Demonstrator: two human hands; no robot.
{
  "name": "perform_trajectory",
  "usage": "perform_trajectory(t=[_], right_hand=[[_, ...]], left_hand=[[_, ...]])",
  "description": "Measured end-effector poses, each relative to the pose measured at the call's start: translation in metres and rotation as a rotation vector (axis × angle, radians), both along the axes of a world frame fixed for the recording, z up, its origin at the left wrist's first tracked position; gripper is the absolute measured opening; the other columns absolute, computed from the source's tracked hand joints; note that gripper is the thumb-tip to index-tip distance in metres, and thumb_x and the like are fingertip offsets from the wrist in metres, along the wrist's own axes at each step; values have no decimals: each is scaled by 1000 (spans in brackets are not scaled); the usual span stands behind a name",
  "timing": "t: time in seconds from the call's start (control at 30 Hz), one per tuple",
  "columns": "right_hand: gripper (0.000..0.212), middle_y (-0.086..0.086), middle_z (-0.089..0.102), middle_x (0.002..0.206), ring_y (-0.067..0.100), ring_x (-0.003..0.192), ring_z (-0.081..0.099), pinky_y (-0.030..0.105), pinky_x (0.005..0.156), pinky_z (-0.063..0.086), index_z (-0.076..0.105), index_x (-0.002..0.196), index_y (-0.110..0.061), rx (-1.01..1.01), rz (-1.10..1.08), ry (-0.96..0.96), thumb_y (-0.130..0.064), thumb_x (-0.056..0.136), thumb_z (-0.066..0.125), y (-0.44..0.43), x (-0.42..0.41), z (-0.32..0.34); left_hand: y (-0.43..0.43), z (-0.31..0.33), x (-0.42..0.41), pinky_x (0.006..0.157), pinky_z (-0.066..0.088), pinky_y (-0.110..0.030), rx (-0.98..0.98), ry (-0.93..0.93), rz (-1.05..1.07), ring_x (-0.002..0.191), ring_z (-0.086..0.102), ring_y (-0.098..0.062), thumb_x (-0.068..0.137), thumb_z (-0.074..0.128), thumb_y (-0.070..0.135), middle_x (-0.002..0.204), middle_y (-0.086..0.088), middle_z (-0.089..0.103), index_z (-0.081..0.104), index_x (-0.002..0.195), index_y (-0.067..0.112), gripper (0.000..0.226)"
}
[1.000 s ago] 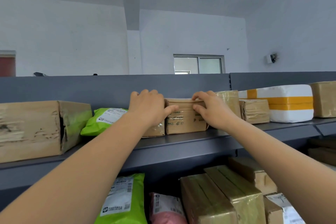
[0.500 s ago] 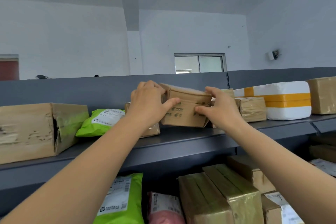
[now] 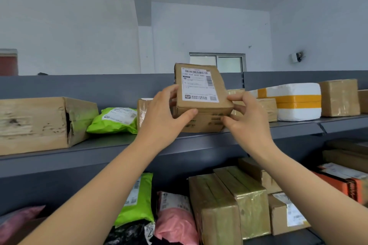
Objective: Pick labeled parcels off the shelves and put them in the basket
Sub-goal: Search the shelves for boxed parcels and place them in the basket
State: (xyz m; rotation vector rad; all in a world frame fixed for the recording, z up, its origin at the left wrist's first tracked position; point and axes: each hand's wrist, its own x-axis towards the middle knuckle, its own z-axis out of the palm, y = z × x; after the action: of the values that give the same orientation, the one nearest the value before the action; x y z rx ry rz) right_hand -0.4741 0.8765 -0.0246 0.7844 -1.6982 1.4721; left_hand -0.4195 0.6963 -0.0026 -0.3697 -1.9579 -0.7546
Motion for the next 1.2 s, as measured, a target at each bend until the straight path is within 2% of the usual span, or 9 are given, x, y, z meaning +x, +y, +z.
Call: perform_trajectory(t=[0.13, 0.27, 0.4, 0.5, 0.63, 0.77, 0.93, 1.07, 1.2], right_hand=[[41, -5, 56, 118, 8, 110, 56, 11, 76, 53, 51, 105, -23, -16, -4, 19, 4, 79, 68, 0, 5, -4], [41, -6, 56, 118, 7, 109, 55, 18, 82, 54, 51, 105, -24, -7, 13, 6, 2, 80, 69, -4, 5, -3], [40, -6, 53, 121, 6, 105, 49, 23, 89, 49, 51, 124, -22, 72, -84, -8, -13, 87, 65, -11, -3, 7], [49, -4, 53, 119, 5, 95, 47, 21, 85, 41, 42, 137, -21, 187, -121, -61, -22, 92, 59, -18, -13, 16], [64, 4, 48, 136, 18, 120, 48, 31, 102, 40, 26, 146, -22, 341, -118, -129, -27, 92, 58, -27, -32, 19], [67, 7, 47, 138, 21, 124, 47, 31, 104, 37, 23, 148, -20, 399, -135, -155, -27, 91, 58, -27, -45, 25], [68, 6, 45, 137, 22, 124, 44, 32, 102, 36, 29, 146, -21, 452, -235, -103, -36, 88, 62, -22, -59, 28], [69, 7, 38, 129, 23, 121, 38, 35, 103, 37, 33, 140, -27, 319, -434, 12, -48, 83, 64, -3, -68, 37], [71, 8, 23, 141, 30, 131, 26, 38, 107, 29, 30, 143, -32, 352, -532, -111, -50, 83, 63, 13, -84, 51]], left_hand=[[-1, -10, 4, 90, 38, -6, 7, 32, 0, 112, 52, 0, 75, 78, 27, 128, 10, 53, 43, 131, 26, 66], [-3, -13, 5, 98, 45, -25, 9, 38, -11, 115, 51, 0, 77, 76, 23, 128, 13, 51, 41, 131, 27, 65], [-3, -5, 0, 98, 47, -27, 16, -16, -41, 107, 49, 11, 82, 71, 18, 120, 21, 50, 38, 135, 25, 63], [-11, 2, -13, 101, 43, -31, -63, -98, 92, 116, 53, -10, 85, 67, 25, 131, 5, 54, 39, 138, 21, 61], [-16, 5, -28, 103, 37, -35, -200, -224, 348, 122, 49, -21, 89, 59, 41, 136, -4, 51, 32, 143, 19, 65], [-18, 11, -37, 96, 34, -41, -395, -66, 634, 116, 42, -28, 86, 54, 52, 125, -7, 49, 45, 135, 17, 60], [-24, 25, -49, 97, 24, -46, -582, 108, 714, 124, 39, -24, 83, 54, 60, 128, -1, 51, 58, 122, 20, 56], [-25, 39, -54, 108, 18, -51, -636, -87, 685, 135, 31, -15, 87, 29, 68, 140, 9, 44, 39, 137, 34, 62], [-28, 44, -60, 95, 36, -42, -684, -236, 587, 110, 53, -17, 87, 29, 69, 116, 10, 59, 48, 120, 36, 51]])
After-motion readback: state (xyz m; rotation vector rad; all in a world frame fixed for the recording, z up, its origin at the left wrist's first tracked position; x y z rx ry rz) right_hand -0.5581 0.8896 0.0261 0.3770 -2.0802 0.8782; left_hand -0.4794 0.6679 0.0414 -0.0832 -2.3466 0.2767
